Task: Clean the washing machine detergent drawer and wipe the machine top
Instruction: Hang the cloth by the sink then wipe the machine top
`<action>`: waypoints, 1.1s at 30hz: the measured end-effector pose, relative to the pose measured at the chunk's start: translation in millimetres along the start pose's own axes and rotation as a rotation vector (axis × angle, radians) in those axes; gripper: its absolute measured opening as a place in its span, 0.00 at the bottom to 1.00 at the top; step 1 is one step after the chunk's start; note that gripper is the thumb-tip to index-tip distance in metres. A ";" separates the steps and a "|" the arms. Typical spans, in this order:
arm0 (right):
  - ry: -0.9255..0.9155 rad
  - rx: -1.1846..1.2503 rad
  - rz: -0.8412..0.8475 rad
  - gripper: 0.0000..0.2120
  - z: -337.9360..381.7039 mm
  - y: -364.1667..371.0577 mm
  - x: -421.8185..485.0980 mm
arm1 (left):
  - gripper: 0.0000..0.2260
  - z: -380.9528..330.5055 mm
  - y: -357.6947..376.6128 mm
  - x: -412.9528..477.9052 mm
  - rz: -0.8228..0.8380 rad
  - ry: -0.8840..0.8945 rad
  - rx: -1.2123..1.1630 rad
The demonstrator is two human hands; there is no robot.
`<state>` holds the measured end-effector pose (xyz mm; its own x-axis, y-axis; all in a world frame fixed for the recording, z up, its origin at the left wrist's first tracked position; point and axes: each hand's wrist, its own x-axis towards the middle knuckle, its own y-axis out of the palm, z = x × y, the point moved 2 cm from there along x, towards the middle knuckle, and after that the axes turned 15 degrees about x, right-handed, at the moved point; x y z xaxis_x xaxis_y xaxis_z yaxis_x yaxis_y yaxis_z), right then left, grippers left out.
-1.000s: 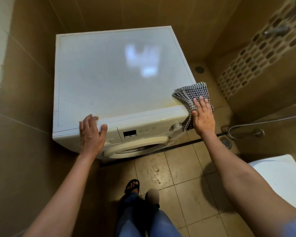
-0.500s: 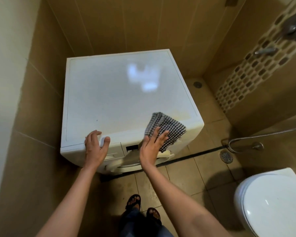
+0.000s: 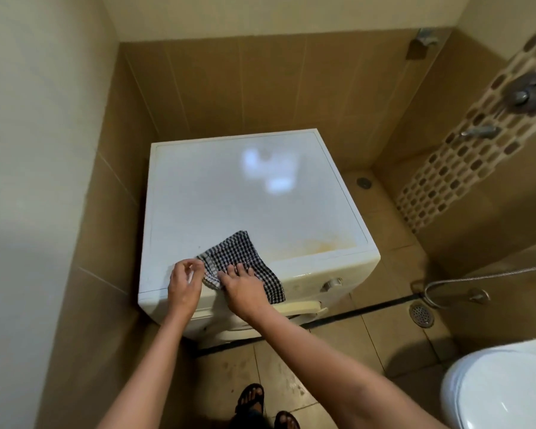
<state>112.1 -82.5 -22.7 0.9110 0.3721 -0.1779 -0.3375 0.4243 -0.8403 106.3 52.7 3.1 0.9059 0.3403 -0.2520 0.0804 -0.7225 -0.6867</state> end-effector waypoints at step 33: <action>0.696 1.680 0.271 0.14 -79.1 -128.9 -3.9 | 0.15 -80.5 -6.8 39.0 0.853 0.055 -0.432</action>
<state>170.9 -203.9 45.8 0.5716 0.3795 -0.7275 0.0715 0.8602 0.5049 174.5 22.5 52.8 0.7475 -0.4244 -0.5110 -0.4793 -0.8772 0.0274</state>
